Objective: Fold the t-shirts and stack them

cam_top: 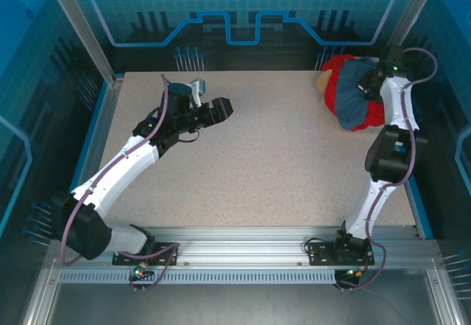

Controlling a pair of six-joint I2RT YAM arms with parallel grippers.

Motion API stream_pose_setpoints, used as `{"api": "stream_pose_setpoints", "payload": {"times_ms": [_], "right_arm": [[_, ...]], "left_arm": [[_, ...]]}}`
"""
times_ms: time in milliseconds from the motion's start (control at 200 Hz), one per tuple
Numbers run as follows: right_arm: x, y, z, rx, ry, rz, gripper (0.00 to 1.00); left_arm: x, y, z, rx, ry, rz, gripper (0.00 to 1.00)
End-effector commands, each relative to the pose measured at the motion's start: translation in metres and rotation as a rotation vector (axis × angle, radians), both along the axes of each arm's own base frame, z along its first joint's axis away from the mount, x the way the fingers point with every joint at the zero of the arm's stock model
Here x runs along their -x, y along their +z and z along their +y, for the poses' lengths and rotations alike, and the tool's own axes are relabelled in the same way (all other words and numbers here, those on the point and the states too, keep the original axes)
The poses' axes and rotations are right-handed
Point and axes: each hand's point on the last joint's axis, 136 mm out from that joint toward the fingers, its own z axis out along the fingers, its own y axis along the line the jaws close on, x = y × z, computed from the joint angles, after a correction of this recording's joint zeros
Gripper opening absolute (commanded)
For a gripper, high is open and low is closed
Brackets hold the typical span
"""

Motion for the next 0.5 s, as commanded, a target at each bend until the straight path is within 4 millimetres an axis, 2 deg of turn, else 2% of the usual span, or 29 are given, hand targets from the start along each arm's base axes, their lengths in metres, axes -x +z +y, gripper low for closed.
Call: {"api": "stream_pose_setpoints", "payload": {"times_ms": [0, 145, 340, 380, 435, 495], "right_arm": [[0.006, 0.046, 0.007, 0.046, -0.012, -0.092, 0.00], [0.015, 0.082, 0.016, 0.088, -0.002, -0.160, 0.00], [0.023, 0.081, 0.015, 0.085, -0.012, -0.137, 0.00], [0.022, 0.086, 0.020, 0.085, 0.006, -0.153, 0.00], [0.020, 0.102, 0.030, 0.109, 0.038, -0.194, 0.00], [0.018, 0.129, 0.044, 0.152, 0.077, -0.259, 0.00]], "left_arm": [[0.009, 0.004, 0.000, 0.018, -0.008, 0.009, 0.79], [0.008, 0.003, 0.000, 0.023, -0.009, 0.012, 0.78], [0.008, 0.003, -0.002, 0.036, -0.015, 0.011, 0.78], [0.009, 0.004, -0.002, 0.036, -0.017, 0.009, 0.78], [0.010, 0.004, -0.001, 0.037, -0.012, 0.010, 0.78], [0.011, 0.005, 0.000, 0.036, -0.007, 0.010, 0.78]]}}
